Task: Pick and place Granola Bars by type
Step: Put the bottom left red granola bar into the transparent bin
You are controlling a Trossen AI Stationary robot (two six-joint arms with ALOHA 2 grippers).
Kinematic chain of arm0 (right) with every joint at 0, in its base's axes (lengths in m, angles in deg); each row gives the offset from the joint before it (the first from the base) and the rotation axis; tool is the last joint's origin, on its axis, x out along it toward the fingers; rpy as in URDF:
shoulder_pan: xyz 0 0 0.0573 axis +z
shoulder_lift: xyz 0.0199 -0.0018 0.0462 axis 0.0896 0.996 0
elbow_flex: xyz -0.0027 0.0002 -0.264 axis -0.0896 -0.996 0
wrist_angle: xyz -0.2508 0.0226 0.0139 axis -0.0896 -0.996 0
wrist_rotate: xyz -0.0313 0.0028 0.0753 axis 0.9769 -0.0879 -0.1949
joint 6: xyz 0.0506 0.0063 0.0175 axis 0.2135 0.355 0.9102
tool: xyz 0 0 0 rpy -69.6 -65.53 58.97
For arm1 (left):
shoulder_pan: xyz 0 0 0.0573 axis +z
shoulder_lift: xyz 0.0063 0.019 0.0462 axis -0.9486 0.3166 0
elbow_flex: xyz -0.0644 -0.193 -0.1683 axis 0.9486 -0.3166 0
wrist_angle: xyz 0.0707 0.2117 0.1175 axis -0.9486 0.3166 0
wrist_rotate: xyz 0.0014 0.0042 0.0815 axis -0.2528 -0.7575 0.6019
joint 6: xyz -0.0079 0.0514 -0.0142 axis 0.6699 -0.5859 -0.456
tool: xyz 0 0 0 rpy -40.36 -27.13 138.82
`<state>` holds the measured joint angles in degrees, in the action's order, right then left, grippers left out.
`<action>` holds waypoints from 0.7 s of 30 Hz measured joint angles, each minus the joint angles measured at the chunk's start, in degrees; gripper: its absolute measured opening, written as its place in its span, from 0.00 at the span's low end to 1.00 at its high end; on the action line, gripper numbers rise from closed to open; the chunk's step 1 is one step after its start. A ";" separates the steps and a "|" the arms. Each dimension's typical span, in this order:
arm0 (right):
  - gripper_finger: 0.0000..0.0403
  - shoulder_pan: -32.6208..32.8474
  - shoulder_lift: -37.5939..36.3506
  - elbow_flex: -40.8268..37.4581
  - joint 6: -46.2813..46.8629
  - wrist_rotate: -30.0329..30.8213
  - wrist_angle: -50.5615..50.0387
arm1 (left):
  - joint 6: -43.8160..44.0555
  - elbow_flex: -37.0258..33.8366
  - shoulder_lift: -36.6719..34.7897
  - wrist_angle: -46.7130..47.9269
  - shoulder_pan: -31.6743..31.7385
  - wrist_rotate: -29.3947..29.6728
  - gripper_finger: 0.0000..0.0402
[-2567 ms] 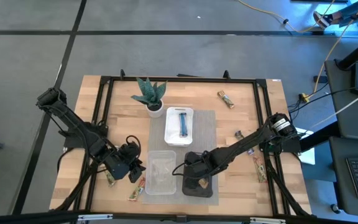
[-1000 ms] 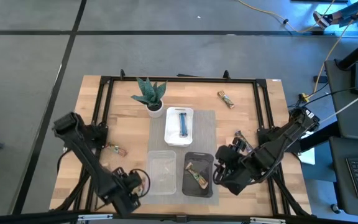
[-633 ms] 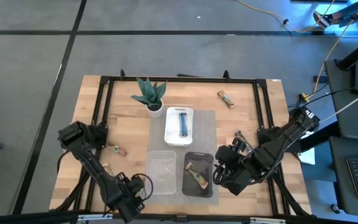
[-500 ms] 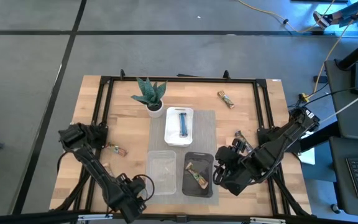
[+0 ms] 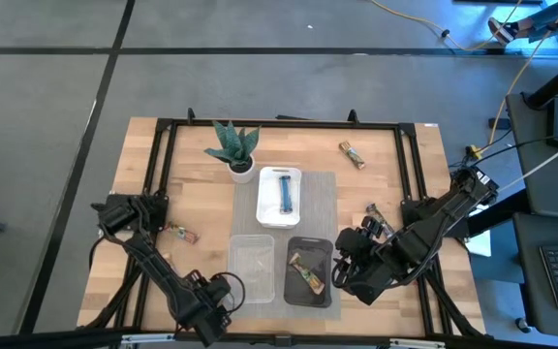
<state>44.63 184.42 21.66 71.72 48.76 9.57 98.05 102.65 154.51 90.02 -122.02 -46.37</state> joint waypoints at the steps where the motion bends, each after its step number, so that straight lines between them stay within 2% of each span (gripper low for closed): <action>1: 0.59 0.00 0.00 0.00 -0.02 0.00 -0.02 | -0.02 0.00 0.00 -0.04 0.06 -0.43 0.69; 6: 0.59 0.00 0.00 0.00 -0.27 0.00 -0.07 | -0.05 0.00 0.00 -0.33 0.12 -0.82 0.65; 21: 0.59 0.00 0.00 0.00 -1.54 0.00 -0.17 | -0.23 0.04 0.04 -0.52 0.06 -1.37 0.39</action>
<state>44.63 184.42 21.66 70.18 48.76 9.40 97.82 102.70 154.56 89.50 -121.96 -47.74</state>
